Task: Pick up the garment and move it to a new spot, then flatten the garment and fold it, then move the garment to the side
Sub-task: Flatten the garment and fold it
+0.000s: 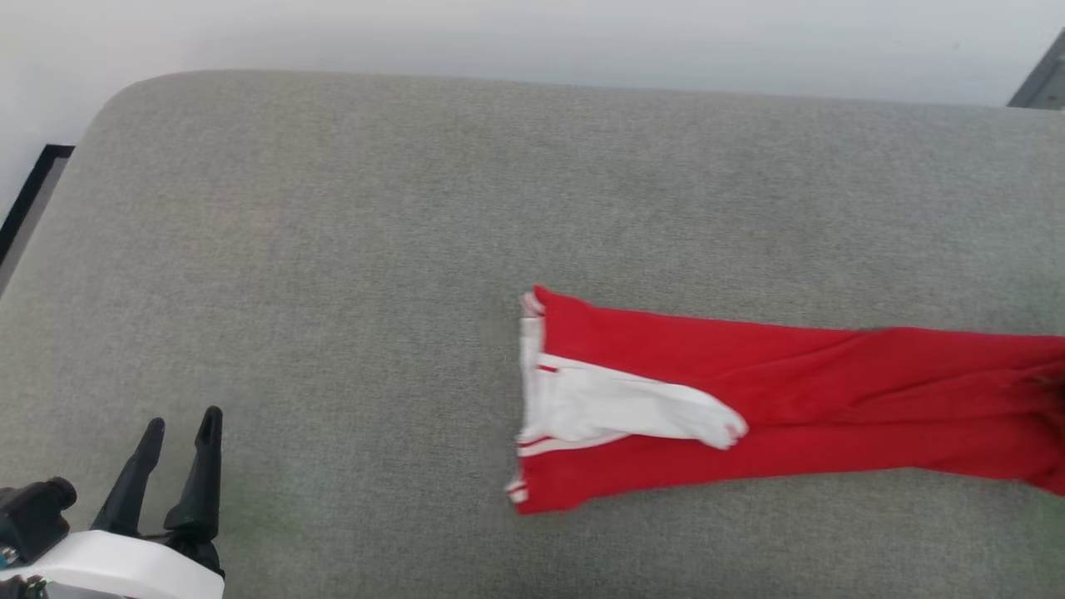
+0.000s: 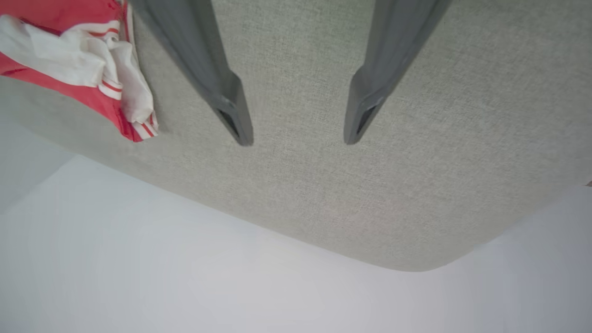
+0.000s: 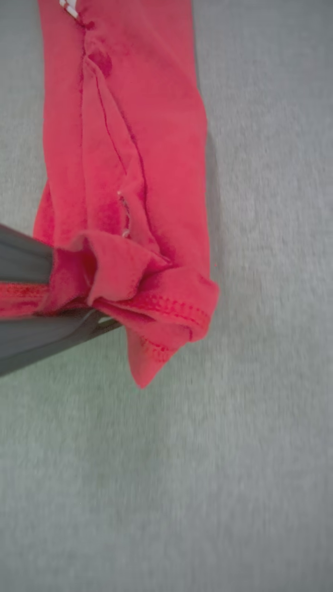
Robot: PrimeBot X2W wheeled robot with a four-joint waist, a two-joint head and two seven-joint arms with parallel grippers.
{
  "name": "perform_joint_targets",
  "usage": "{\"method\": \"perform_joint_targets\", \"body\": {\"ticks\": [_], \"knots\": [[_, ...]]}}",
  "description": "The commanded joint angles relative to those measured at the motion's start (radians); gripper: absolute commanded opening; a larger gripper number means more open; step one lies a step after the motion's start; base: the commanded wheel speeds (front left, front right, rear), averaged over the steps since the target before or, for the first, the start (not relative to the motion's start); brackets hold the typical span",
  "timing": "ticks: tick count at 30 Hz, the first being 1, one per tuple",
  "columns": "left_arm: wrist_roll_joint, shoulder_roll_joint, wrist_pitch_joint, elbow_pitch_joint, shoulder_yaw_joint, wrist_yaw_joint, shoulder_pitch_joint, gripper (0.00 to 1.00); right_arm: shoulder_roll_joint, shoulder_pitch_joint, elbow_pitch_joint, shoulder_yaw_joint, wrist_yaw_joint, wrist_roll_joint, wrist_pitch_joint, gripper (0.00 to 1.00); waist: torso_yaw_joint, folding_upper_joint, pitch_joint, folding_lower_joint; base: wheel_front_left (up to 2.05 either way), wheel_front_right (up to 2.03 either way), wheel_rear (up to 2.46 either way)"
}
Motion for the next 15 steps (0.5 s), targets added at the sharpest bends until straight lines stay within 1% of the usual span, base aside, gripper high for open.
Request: {"method": "perform_joint_targets", "body": {"ticks": [1, 4, 7, 9, 10, 12, 15], "knots": [[0.02, -0.008, -0.004, 0.004, 0.01, -0.01, 0.005, 1.0, -0.011, -0.012, 0.019, -0.004, -0.001, -0.026, -0.01, 0.0, -0.008, -0.0001, -0.003, 0.0, 0.0, 0.0, 0.0], [0.024, -0.019, -0.004, 0.008, 0.014, -0.02, 0.006, 1.0, -0.001, -0.026, 0.009, 0.003, -0.001, -0.02, 0.002, 0.0, -0.014, -0.0001, -0.009, 0.0, 0.0, 0.0, 0.0], [0.031, -0.024, -0.005, 0.012, 0.017, -0.022, 0.015, 1.0, 0.001, -0.01, -0.062, 0.03, -0.001, -0.01, 0.013, 0.0, -0.018, -0.0001, -0.013, 0.0, 0.0, 0.0, 0.0], [0.029, -0.029, -0.004, 0.012, 0.012, -0.026, 0.017, 1.0, 0.018, 0.01, -0.128, 0.047, -0.001, 0.004, 0.021, 0.0, -0.016, -0.0001, -0.015, 0.0, 0.0, 0.0, 0.0], [0.029, -0.029, -0.004, 0.012, 0.012, -0.026, 0.017, 1.0, 0.018, 0.01, -0.128, 0.047, -0.001, 0.004, 0.021, 0.0, -0.016, -0.0001, -0.015, 0.0, 0.0, 0.0, 0.0], [0.03, -0.03, -0.001, 0.012, 0.009, -0.025, 0.018, 1.0, 0.032, 0.031, -0.205, 0.068, -0.001, 0.008, 0.033, 0.0, -0.011, -0.0001, -0.019, 0.0, 0.0, 0.0, 0.0], [0.027, -0.029, 0.002, 0.006, 0.008, -0.025, 0.021, 1.0, 0.072, 0.062, -0.331, 0.112, -0.001, -0.006, 0.06, 0.0, 0.0, -0.0001, -0.026, 0.0, 0.0, 0.0, 0.0]]}}
